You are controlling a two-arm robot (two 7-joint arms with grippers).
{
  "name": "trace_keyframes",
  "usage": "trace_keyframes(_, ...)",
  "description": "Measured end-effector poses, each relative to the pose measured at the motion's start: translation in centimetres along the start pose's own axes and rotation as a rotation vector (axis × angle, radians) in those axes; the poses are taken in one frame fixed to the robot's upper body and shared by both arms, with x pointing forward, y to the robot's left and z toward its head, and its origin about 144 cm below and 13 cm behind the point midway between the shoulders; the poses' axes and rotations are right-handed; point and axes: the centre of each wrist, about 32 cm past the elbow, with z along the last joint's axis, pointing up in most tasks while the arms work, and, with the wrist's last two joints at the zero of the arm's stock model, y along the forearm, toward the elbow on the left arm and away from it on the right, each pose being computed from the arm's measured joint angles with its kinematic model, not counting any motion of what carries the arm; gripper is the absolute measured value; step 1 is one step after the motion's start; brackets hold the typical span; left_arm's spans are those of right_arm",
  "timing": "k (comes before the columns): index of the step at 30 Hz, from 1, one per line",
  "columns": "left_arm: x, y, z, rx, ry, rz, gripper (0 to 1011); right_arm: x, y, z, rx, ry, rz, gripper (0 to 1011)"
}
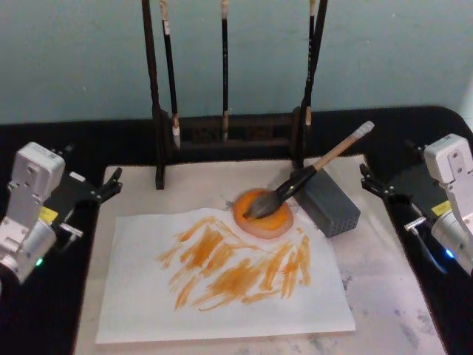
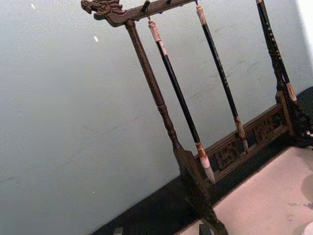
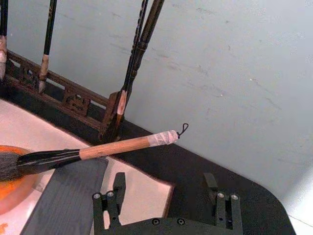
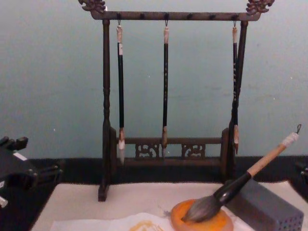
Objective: Pick up the brush from the inkstone, write on the paper, then place the brush back to its original position.
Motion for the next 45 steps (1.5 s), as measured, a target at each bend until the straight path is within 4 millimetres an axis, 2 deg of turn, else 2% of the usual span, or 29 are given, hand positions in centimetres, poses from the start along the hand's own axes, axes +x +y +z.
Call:
trace_keyframes(40,0.0,0.0,0.0,0.0,0.0,0.0,1001,0.0,0.0,0.0,0.0,0.0,0.0,1000)
trace_keyframes(45,0.0,0.0,0.0,0.0,0.0,0.0,1001,0.14,-0.06,0.21,0.0,0.049,0.009,1000)
